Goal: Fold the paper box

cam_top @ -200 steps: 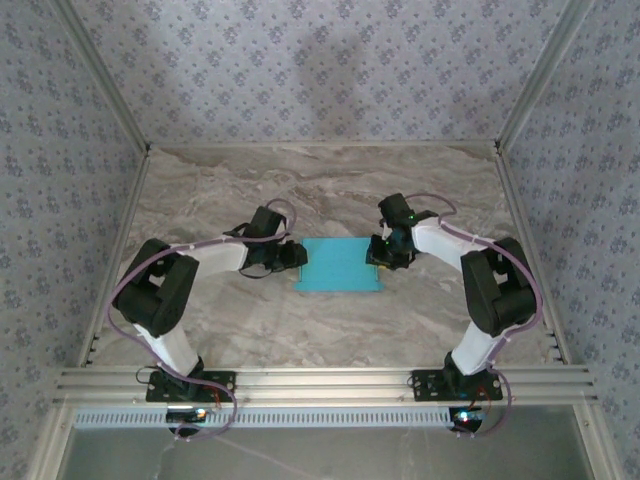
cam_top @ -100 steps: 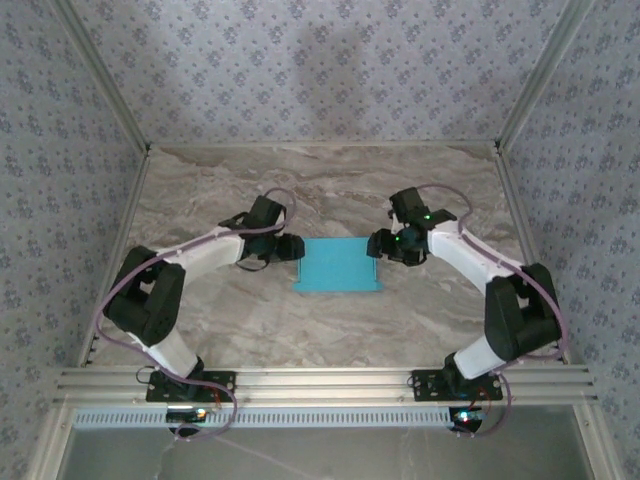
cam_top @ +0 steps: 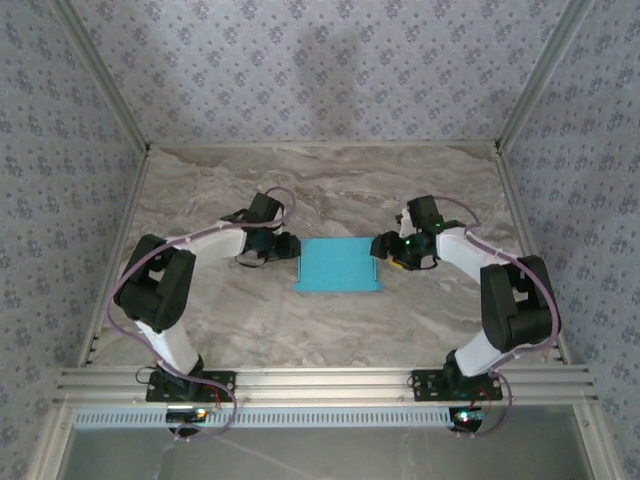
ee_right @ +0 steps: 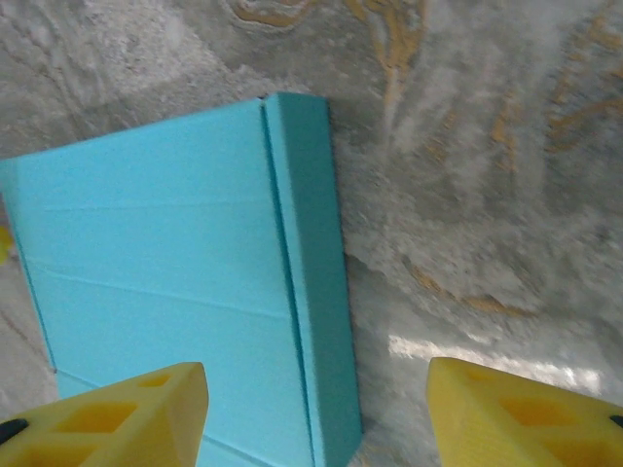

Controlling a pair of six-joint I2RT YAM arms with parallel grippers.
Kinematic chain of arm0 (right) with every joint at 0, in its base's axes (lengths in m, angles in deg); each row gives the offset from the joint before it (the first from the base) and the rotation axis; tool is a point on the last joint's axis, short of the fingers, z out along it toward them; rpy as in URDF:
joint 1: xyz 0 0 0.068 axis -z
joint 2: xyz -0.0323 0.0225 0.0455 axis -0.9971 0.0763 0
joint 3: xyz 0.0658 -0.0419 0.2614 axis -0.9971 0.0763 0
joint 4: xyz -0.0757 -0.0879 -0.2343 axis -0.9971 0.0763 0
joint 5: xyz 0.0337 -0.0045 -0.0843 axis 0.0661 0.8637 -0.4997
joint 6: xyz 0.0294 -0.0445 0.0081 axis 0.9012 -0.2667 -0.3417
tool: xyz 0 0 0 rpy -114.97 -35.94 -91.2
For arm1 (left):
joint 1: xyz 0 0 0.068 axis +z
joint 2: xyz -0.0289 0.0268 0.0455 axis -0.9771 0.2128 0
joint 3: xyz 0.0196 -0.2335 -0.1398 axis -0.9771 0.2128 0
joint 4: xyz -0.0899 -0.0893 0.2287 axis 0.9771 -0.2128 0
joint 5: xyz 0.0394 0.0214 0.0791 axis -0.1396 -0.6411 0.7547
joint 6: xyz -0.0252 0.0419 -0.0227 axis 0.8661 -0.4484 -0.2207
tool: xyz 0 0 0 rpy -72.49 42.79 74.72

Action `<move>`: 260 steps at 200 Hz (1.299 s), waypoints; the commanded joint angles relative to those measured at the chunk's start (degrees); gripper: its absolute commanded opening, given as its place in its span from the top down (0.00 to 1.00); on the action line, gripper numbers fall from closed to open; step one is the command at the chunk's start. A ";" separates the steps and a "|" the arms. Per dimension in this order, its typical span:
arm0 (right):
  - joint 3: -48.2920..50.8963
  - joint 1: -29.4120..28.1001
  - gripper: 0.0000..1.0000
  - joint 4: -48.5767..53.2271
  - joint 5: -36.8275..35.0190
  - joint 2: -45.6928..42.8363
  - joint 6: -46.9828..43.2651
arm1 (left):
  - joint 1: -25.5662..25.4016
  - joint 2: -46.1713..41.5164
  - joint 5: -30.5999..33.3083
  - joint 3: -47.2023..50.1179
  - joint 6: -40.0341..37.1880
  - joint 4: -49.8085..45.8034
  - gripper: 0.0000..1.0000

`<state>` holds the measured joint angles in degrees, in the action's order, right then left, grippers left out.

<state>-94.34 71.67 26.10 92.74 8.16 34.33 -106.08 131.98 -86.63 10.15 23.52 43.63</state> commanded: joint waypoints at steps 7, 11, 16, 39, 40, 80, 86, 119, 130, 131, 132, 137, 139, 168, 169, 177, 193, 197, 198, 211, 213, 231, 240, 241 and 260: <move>-0.33 0.64 0.39 -3.66 4.63 2.66 -0.11 | 0.04 -1.69 -1.24 2.03 1.02 1.23 0.65; -0.24 0.67 0.39 -3.89 4.84 3.03 -0.11 | 0.00 -1.80 -1.07 2.40 1.12 1.38 0.65; -0.16 0.68 0.39 -4.23 5.06 3.45 -0.11 | -0.01 -1.98 -0.90 2.87 1.26 1.72 0.66; -0.16 0.68 0.39 -5.20 5.93 5.41 -0.15 | 0.02 -1.66 -0.94 4.15 1.44 3.28 0.67; -0.15 0.68 0.39 -5.24 5.88 5.49 -0.13 | -0.01 -1.66 -0.98 4.19 1.51 3.28 0.67; 0.43 1.38 0.39 -5.56 5.40 5.89 -0.02 | 0.02 -4.55 0.14 4.38 1.59 3.49 0.67; 0.47 1.47 0.40 -5.60 5.40 5.87 -0.02 | -0.03 -5.22 0.38 4.64 1.41 3.52 0.67; 0.79 1.48 0.41 -5.60 5.50 5.89 -0.15 | -0.20 -7.01 -0.21 5.68 1.40 3.96 0.67; 0.80 1.44 0.41 -5.47 5.35 5.86 -0.30 | -0.28 -6.61 -0.89 5.98 1.53 4.56 0.66; 0.81 1.46 0.41 -5.46 5.33 5.80 -0.33 | -0.29 -6.55 -0.95 5.98 1.55 4.63 0.66; 0.81 1.47 0.41 -5.46 5.28 5.81 -0.31 | -0.29 -6.48 -1.08 5.98 1.52 4.75 0.66; 0.79 1.45 0.41 -5.53 5.33 5.82 -0.37 | -0.41 -6.02 -1.46 6.11 1.76 5.13 0.66; 0.81 1.43 0.41 -5.61 5.32 5.80 -0.41 | -0.43 -5.87 -1.64 6.10 1.82 5.26 0.65; 0.64 1.43 0.38 -5.13 4.92 5.83 -0.57 | -0.68 -3.52 -4.17 5.94 3.32 8.05 0.64; 0.64 1.45 0.38 -5.12 4.90 5.87 -0.56 | -0.71 -3.47 -4.22 5.92 3.37 8.17 0.64; 0.64 1.42 0.37 -5.08 4.96 5.97 -0.56 | -0.66 -3.29 -4.59 6.05 3.66 9.17 0.64; 0.64 1.41 0.37 -4.79 4.92 6.17 -0.77 | -0.73 -2.94 -4.71 6.15 4.26 10.30 0.64; 0.58 1.39 0.37 -4.83 5.04 6.24 -0.85 | -0.73 -2.85 -4.86 6.08 4.32 10.47 0.64; 0.57 1.39 0.37 -4.79 5.04 6.26 -0.83 | -0.69 -2.78 -4.92 6.07 4.35 10.53 0.64; 0.55 1.39 0.37 -4.76 5.29 6.29 -0.90 | -0.71 -2.11 -5.24 6.00 4.40 10.84 0.64; 0.55 1.39 0.37 -4.78 5.31 6.32 -0.94 | -0.73 -1.99 -5.19 6.05 4.39 10.84 0.64; 0.39 1.39 0.37 -4.68 5.20 6.25 -0.92 | -0.64 -0.54 -4.59 5.81 4.25 10.28 0.65; 0.25 1.39 0.37 -4.54 5.05 6.15 -0.90 | -0.48 0.26 -4.45 5.72 4.14 9.85 0.65; 0.27 1.39 0.37 -4.56 5.01 6.17 -0.90 | -0.52 0.36 -4.45 5.72 4.13 9.78 0.66; -0.03 1.48 0.35 -3.62 3.96 5.86 -1.22 | -0.19 1.55 -3.09 5.46 3.35 7.95 0.68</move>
<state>-94.25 72.91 20.53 97.24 13.71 34.11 -106.56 131.52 -90.81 16.03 27.45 53.62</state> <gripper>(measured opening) 0.637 0.333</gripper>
